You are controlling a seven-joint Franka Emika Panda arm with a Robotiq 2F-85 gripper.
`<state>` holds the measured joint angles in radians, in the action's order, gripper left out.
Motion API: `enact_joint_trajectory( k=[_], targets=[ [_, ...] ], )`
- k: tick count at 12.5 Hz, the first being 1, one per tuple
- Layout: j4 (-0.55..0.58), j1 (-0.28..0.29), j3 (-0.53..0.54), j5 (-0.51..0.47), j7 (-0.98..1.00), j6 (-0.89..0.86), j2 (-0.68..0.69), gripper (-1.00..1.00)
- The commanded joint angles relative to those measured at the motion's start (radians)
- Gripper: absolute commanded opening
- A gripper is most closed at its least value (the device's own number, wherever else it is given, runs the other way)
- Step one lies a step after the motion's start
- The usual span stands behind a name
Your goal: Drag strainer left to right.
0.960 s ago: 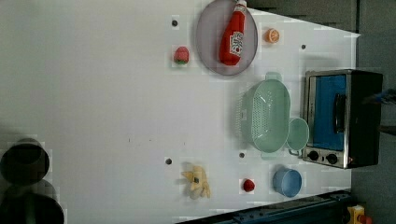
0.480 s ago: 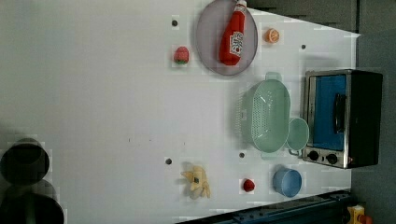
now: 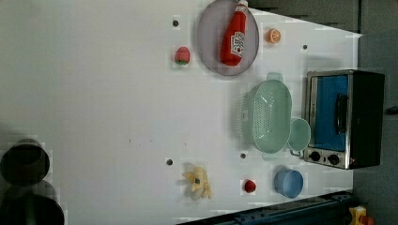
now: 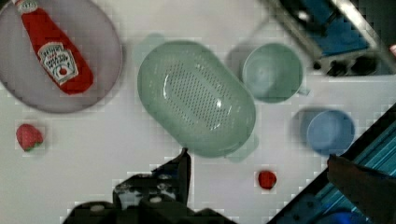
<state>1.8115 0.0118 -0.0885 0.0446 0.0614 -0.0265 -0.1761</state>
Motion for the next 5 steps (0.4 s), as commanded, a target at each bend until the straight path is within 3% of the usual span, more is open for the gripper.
enact_joint_trajectory(
  k=[1,5],
  targets=[
    [0.004,0.000,0.003,0.018,0.051,-0.005,-0.013,1.00],
    [0.004,0.000,0.003,0.018,0.051,-0.005,-0.005,1.00]
  ],
)
